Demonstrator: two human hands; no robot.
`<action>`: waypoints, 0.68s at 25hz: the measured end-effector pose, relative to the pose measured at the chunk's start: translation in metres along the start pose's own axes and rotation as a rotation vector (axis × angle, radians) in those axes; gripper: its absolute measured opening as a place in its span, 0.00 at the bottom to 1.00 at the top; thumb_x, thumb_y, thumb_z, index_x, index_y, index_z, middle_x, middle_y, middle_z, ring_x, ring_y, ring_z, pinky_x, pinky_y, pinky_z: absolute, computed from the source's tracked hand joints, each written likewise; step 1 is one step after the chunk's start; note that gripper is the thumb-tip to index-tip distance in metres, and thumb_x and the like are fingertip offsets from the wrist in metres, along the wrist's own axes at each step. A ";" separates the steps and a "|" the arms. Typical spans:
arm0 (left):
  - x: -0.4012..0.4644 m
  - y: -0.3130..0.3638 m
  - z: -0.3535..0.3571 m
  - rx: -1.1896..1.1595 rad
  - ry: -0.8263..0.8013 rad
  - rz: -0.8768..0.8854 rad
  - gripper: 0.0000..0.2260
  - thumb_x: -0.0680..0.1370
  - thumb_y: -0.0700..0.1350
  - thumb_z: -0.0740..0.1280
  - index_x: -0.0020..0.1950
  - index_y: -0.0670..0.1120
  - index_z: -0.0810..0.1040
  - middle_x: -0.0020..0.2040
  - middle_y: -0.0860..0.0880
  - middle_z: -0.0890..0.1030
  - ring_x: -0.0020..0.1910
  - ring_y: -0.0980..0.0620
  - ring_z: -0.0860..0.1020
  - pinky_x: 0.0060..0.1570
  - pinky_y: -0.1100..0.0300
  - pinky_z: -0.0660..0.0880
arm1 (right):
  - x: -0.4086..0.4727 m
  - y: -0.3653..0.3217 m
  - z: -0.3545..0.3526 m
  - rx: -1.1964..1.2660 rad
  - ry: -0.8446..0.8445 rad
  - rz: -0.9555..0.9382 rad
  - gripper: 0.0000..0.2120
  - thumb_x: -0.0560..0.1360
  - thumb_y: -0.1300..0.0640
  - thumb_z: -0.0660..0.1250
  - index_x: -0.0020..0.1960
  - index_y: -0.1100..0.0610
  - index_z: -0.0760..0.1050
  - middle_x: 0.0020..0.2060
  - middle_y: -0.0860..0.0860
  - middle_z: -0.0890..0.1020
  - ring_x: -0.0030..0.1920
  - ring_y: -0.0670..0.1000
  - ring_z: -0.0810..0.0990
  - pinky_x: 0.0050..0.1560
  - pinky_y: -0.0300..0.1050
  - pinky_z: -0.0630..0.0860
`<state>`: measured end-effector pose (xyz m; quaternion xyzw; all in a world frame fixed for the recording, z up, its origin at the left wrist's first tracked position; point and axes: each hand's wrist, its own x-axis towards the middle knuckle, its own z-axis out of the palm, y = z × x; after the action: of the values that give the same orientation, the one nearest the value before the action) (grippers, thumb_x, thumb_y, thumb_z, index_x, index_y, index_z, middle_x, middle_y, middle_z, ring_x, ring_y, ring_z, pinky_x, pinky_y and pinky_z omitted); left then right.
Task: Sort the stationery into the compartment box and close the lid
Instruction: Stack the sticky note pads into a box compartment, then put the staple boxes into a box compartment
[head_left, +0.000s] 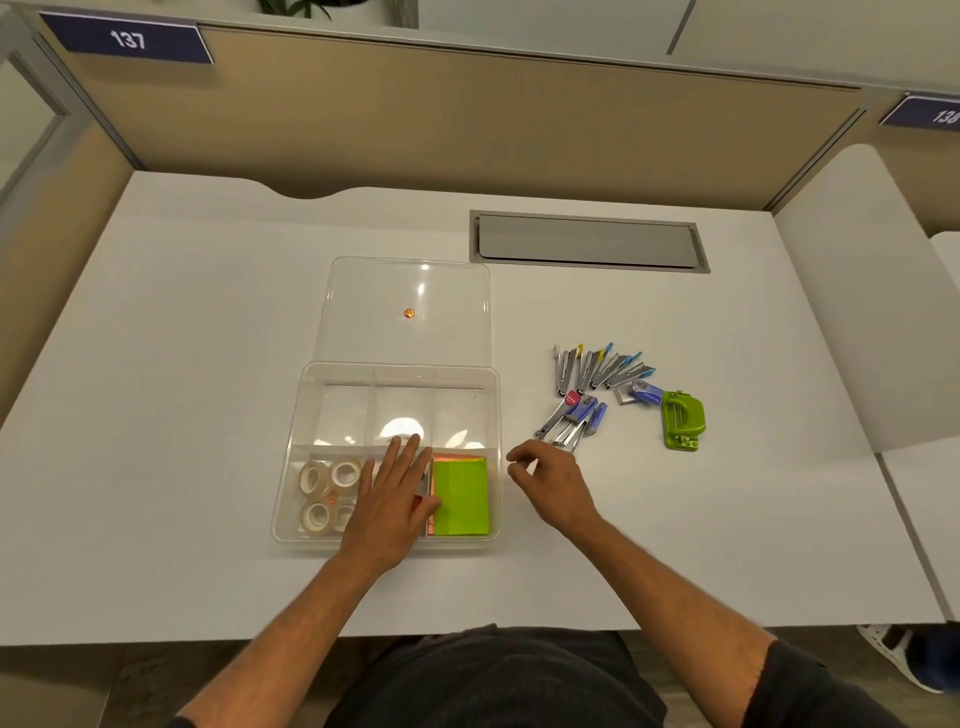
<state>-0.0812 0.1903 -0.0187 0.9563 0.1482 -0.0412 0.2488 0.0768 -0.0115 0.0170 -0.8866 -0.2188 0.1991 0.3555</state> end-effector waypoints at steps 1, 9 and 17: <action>0.000 0.002 0.000 -0.017 0.010 -0.011 0.30 0.82 0.61 0.56 0.80 0.53 0.52 0.81 0.55 0.45 0.79 0.56 0.38 0.77 0.48 0.40 | 0.000 0.006 -0.007 0.016 0.010 0.032 0.04 0.74 0.58 0.69 0.47 0.51 0.82 0.40 0.41 0.81 0.38 0.37 0.77 0.40 0.28 0.67; 0.037 0.081 -0.005 -0.240 0.216 0.083 0.18 0.79 0.45 0.69 0.69 0.47 0.76 0.67 0.48 0.77 0.70 0.47 0.70 0.69 0.48 0.67 | 0.012 0.068 -0.082 0.040 0.099 0.207 0.05 0.76 0.57 0.68 0.49 0.50 0.81 0.43 0.47 0.83 0.44 0.44 0.79 0.46 0.39 0.76; 0.141 0.171 0.012 -0.073 0.040 0.280 0.22 0.75 0.41 0.69 0.69 0.48 0.73 0.61 0.50 0.78 0.61 0.49 0.72 0.62 0.59 0.65 | 0.018 0.117 -0.139 0.093 0.067 0.229 0.06 0.75 0.58 0.69 0.47 0.48 0.80 0.40 0.45 0.82 0.42 0.46 0.81 0.45 0.47 0.79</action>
<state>0.1053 0.0792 0.0284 0.9585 0.0196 0.0186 0.2838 0.1914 -0.1536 0.0225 -0.8945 -0.0946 0.2186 0.3784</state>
